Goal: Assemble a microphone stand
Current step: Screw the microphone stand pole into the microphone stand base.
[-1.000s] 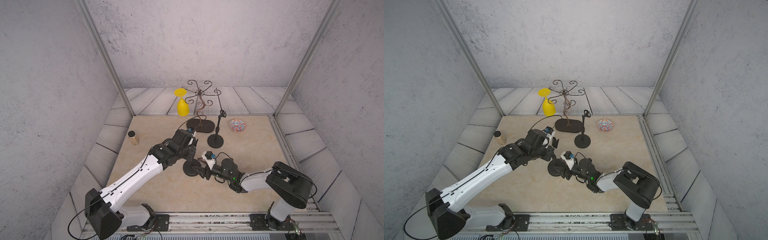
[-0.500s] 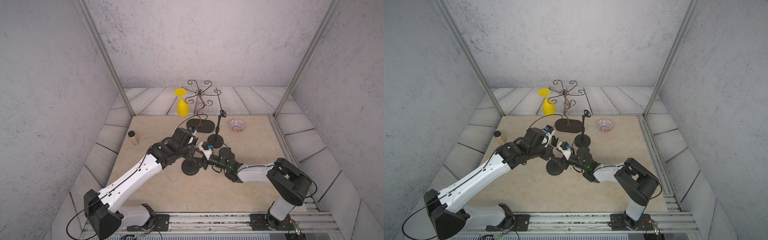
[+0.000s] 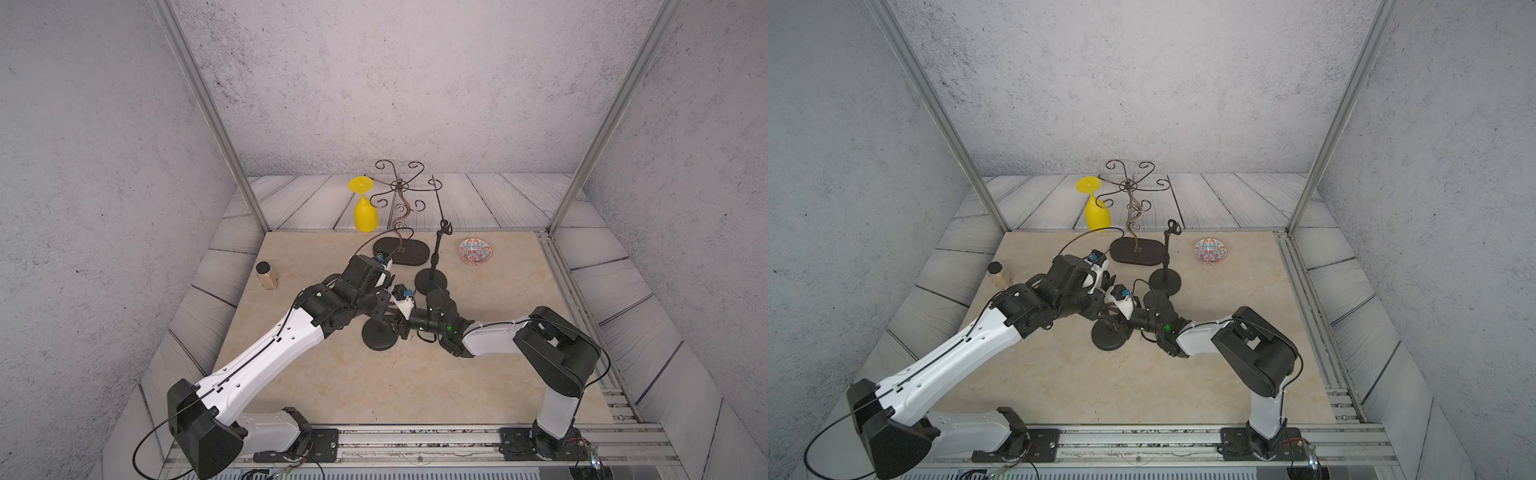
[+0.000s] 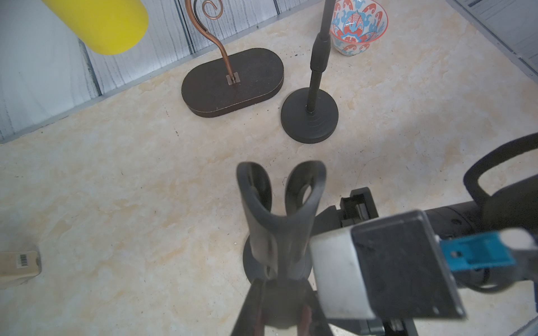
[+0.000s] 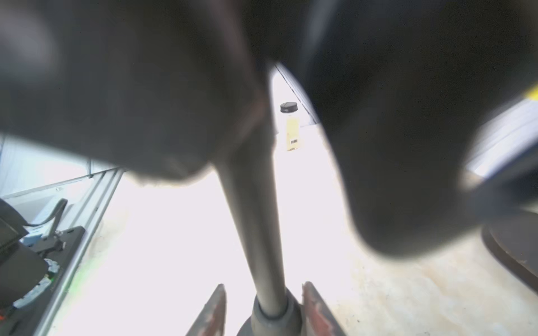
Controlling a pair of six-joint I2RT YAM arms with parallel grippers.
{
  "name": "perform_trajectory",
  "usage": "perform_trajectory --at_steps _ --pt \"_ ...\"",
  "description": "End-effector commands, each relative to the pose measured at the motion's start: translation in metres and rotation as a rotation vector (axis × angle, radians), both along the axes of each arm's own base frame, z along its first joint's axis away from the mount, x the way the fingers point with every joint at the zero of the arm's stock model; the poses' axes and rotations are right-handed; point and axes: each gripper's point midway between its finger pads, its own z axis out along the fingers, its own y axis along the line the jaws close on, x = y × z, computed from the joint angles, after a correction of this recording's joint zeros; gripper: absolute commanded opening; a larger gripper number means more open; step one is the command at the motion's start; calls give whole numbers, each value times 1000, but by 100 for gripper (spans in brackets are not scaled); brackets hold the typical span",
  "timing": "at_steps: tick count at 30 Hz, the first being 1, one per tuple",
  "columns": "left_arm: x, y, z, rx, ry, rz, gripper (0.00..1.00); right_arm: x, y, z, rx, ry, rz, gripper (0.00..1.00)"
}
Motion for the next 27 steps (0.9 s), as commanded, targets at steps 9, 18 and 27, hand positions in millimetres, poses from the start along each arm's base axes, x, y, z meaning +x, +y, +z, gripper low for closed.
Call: perform_trajectory --at_steps 9,18,27 --pt "5 8 14 -27 -34 20 3 29 -13 -26 -35 14 -234 12" --pt "4 16 13 -45 -34 34 2 25 -16 -25 -18 -122 -935 0" --pt "8 21 9 -48 -20 41 2 -2 25 -5 98 -63 -575 61"
